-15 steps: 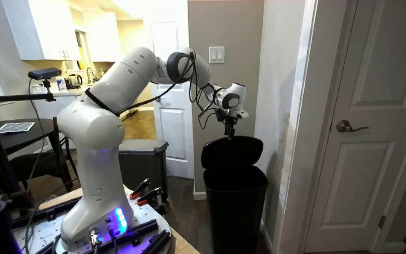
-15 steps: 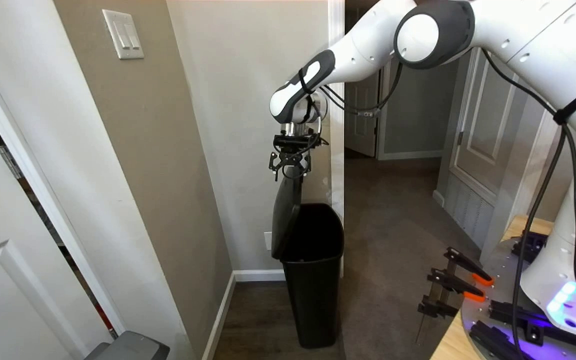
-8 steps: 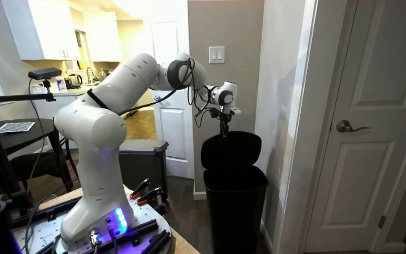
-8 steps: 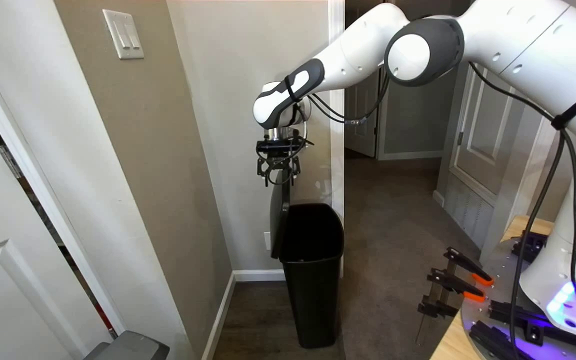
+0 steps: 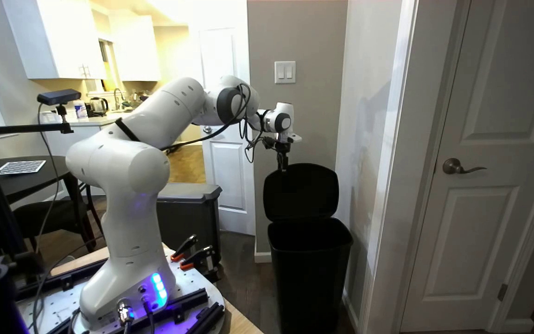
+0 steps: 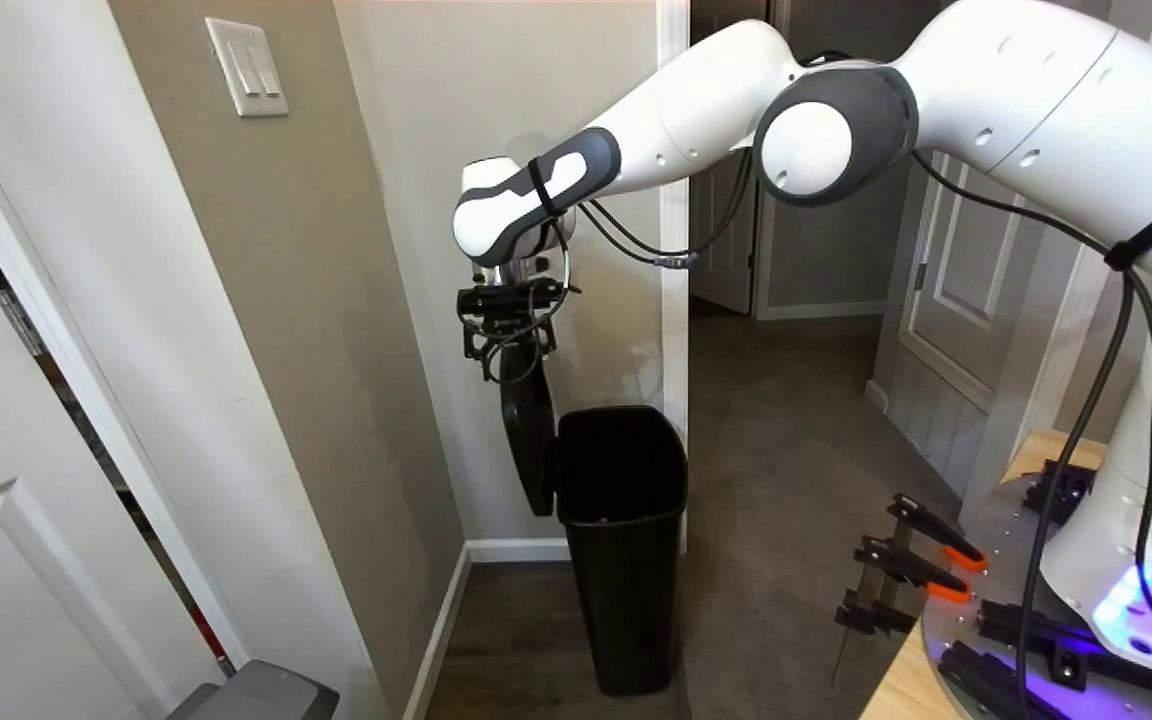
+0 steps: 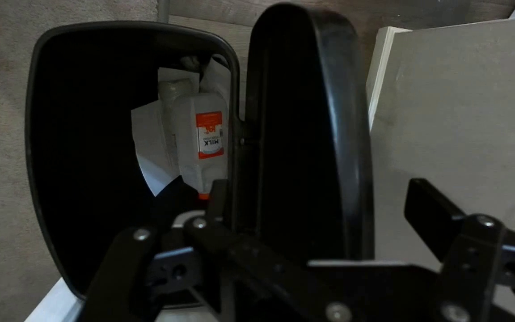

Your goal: Open the black trash can

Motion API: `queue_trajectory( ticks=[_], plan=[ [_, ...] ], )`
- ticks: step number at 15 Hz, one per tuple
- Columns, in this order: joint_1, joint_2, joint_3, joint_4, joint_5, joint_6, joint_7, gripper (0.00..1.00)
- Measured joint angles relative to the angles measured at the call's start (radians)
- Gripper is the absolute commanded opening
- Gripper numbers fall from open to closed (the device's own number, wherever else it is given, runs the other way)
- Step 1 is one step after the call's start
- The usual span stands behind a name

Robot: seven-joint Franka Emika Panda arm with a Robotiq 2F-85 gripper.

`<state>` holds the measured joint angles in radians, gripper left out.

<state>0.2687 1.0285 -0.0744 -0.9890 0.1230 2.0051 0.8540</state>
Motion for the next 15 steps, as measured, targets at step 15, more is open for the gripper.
queue_trajectory(
  ticks=[15],
  plan=[
    [-0.008,0.020,0.026,0.065,0.009,0.003,0.000,1.00]
  ],
)
